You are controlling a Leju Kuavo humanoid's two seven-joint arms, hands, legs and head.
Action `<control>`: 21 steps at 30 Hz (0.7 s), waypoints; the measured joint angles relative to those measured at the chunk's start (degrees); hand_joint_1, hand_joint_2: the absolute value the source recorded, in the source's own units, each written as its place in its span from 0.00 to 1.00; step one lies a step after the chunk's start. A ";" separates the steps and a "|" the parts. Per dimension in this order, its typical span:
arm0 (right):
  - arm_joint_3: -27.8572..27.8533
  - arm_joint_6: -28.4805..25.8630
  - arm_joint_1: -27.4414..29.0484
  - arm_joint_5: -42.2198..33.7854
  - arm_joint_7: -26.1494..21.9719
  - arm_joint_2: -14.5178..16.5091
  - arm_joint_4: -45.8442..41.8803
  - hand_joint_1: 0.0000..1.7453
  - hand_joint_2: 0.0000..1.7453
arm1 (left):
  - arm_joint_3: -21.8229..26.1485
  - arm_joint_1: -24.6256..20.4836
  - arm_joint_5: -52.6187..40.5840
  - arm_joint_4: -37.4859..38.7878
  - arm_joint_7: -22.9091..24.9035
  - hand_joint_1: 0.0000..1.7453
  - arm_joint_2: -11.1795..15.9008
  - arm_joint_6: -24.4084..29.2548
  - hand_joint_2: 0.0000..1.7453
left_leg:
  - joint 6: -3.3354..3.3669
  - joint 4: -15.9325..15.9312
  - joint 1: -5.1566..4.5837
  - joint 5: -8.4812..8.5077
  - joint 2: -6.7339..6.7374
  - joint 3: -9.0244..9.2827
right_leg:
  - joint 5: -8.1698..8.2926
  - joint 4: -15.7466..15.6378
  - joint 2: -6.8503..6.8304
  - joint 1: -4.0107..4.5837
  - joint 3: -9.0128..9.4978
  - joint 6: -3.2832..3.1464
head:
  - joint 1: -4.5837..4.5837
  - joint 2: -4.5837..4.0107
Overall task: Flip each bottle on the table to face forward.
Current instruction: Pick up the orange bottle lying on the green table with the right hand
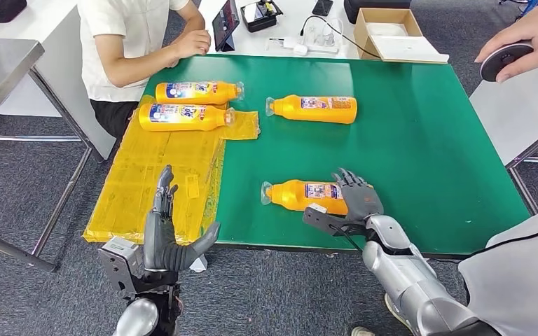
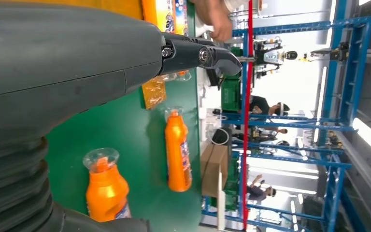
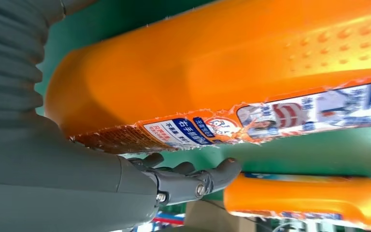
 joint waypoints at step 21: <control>2.39 11.03 -3.19 0.08 11.42 4.59 2.34 0.00 1.00 | 0.31 2.28 -3.49 0.14 4.08 0.00 0.11 -2.61 1.00 | 0.00 0.00 0.01 -0.01 0.01 0.23 | -0.01 -0.01 0.00 0.01 0.21 -0.01 | 0.01 0.00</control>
